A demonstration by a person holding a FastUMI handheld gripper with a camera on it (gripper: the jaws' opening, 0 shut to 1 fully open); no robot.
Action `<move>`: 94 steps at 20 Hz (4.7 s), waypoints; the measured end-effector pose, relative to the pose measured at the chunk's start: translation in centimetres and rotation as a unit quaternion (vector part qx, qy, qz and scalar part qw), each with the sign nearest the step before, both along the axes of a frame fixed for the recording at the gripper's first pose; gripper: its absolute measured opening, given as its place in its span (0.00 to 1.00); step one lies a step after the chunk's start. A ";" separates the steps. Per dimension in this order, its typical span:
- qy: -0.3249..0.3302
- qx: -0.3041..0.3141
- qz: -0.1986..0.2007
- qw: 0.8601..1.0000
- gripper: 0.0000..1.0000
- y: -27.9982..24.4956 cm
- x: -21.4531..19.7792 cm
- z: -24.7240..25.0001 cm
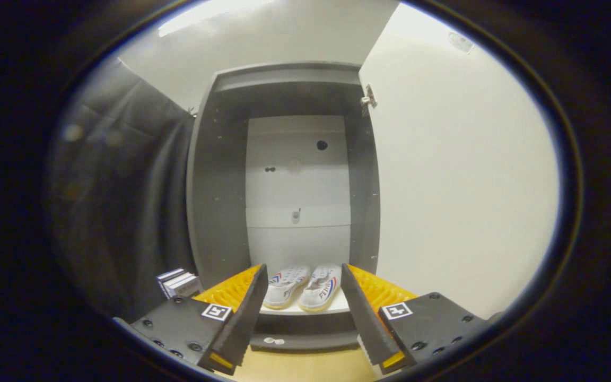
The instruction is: Open the shoe cabinet door, grab the shoes and put them into the shoe cabinet, then close the shoe cabinet door.
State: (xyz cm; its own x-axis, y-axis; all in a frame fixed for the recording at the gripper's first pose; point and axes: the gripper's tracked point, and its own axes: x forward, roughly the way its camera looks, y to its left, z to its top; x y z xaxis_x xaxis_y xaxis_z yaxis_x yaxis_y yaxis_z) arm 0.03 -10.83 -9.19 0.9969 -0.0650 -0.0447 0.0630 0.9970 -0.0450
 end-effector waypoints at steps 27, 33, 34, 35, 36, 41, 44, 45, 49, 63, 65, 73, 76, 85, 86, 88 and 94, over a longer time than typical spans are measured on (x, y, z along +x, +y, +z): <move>-0.068 -0.018 -0.179 0.981 0.87 -28.8 -21.9 9.2; -0.023 -0.008 -0.126 0.992 0.89 -29.5 -16.0 5.9; -0.017 -0.007 -0.117 0.993 0.89 -29.1 -15.6 5.5; -0.011 -0.009 -0.108 0.994 0.89 -28.6 -15.2 5.1; -0.006 -0.011 -0.101 0.995 0.89 -28.1 -14.7 4.8; -0.001 0.002 -0.093 0.996 0.91 -27.0 -13.7 4.0; 0.000 0.010 -0.089 0.996 0.90 -25.9 -13.8 3.9; -0.001 0.010 -0.085 0.996 0.90 -25.4 -13.7 3.9; -0.001 0.015 -0.053 0.998 0.88 -21.9 -13.4 3.5; 0.011 0.064 0.056 0.996 0.89 -6.9 -8.2 1.0; 0.014 0.066 0.072 0.995 0.90 -5.3 -6.6 0.6; 0.022 0.067 0.119 0.990 0.93 3.9 -0.6 -1.5; 0.031 0.068 0.113 0.991 0.94 5.4 2.3 -2.5; 0.025 0.077 0.076 0.994 0.96 7.5 6.8 -3.4; 0.025 0.076 0.073 0.994 0.96 8.0 6.9 -3.4; 0.024 0.075 0.070 0.994 0.96 8.5 7.6 -3.7; 0.021 0.071 0.063 0.995 0.96 8.8 9.3 -4.2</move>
State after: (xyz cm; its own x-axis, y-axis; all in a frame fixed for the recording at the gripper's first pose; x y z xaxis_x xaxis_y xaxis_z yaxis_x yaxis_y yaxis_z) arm 9.36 -2.02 -13.37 0.9938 0.0696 -0.0866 -0.0612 0.9934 0.0969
